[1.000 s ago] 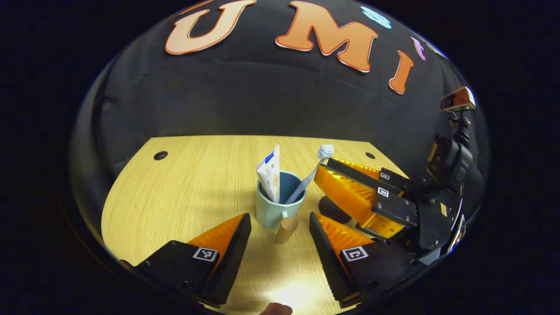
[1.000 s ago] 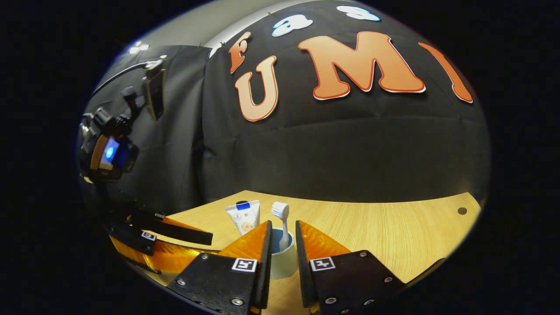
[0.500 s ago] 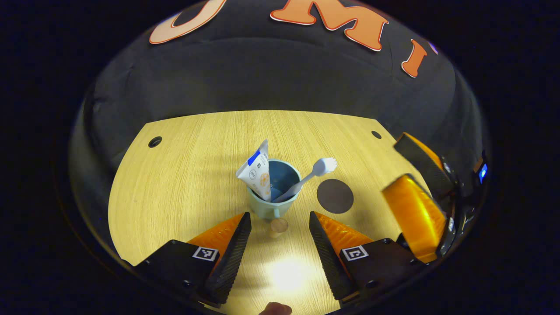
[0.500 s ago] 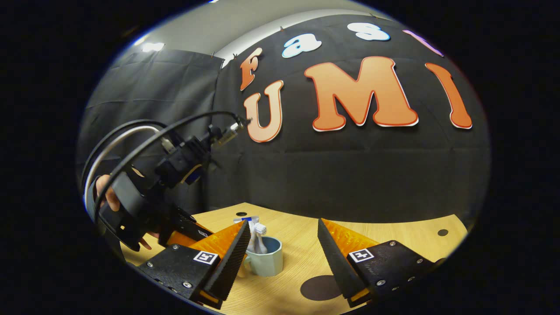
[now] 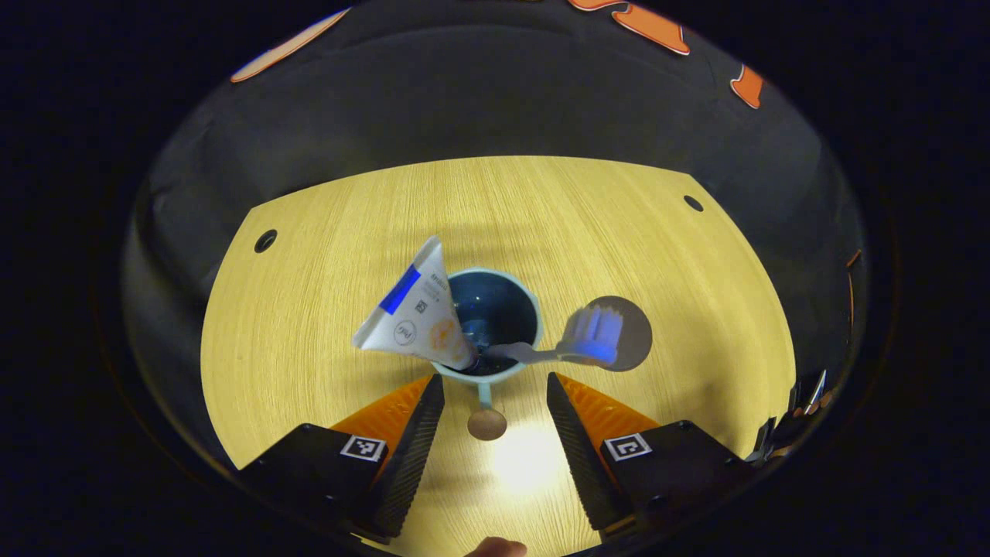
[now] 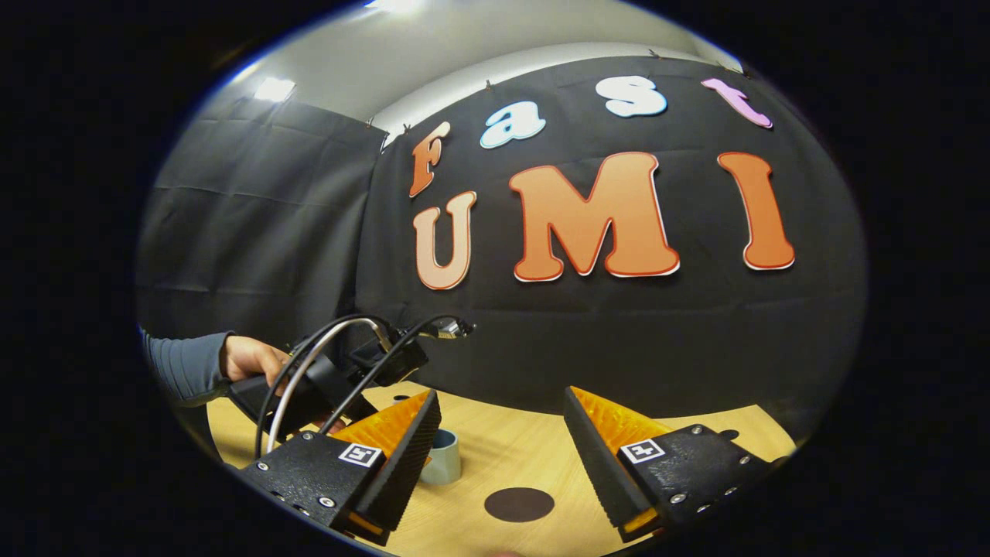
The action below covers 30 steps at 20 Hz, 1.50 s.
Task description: Put the toothbrush and toothpaste on the desktop into the cup, then pick up the cup and place it on the coaster on the desktop.
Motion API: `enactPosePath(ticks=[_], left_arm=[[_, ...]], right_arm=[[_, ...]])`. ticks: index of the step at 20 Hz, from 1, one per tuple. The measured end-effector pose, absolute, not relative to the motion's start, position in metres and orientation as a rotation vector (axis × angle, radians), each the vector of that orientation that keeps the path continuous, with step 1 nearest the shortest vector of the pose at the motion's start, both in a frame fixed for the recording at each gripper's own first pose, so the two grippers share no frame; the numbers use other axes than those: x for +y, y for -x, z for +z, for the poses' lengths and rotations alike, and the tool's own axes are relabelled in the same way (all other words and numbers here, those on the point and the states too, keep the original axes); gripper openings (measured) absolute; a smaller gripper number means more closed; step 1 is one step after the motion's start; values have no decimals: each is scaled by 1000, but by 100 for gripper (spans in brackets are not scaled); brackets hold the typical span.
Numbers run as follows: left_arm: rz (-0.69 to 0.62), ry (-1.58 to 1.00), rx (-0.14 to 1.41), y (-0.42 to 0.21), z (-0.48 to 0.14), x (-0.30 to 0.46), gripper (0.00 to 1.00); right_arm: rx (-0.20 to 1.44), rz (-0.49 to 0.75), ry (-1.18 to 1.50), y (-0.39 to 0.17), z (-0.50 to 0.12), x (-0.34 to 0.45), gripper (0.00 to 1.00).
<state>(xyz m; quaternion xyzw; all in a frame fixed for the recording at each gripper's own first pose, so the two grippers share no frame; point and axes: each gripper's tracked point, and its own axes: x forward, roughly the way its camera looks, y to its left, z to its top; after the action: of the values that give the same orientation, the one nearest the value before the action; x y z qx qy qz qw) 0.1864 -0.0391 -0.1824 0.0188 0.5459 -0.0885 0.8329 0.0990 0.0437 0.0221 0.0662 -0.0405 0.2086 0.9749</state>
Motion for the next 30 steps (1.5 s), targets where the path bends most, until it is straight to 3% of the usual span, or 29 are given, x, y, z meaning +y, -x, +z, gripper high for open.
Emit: enactPosePath(ticks=[2,3,9,10,15,16,19,20,21,23,26,27,30], left_arm=[[-165,-60,1176,-190,-186,-38,88],[-159,-68,1187,-188,-187,-36,88],[-106,-72,1240,-188,-202,-31,89],[-105,-74,1241,-189,-204,-32,82],[-100,-70,1249,-185,-200,-36,77],[-99,-71,1252,-184,-199,-37,72],[-93,-61,1256,-187,-199,-38,72],[-91,-58,1257,-189,-200,-40,65],[-89,-51,1259,-192,-202,-39,65],[-73,-30,1258,-202,-206,-41,31],[-76,-12,1239,-201,-205,-18,34],[-76,-8,1237,-173,-197,-20,33],[-84,-11,1214,-181,-183,-20,28]], right_arm=[[-87,408,-137,-92,22,34,100],[-88,403,-141,-90,21,30,96],[-87,359,-172,-77,15,7,96],[-85,355,-173,-74,14,4,96],[-85,327,-179,-63,14,-8,96],[-84,322,-179,-60,13,-10,96],[-87,313,-178,-53,14,-14,96],[-88,311,-178,-50,15,-15,96],[-89,308,-178,-47,15,-16,96],[-90,302,-181,-42,15,-18,96],[-93,298,-186,-32,16,-21,96],[-93,292,-184,-30,16,-22,96],[-94,271,-177,-21,16,-28,96]])
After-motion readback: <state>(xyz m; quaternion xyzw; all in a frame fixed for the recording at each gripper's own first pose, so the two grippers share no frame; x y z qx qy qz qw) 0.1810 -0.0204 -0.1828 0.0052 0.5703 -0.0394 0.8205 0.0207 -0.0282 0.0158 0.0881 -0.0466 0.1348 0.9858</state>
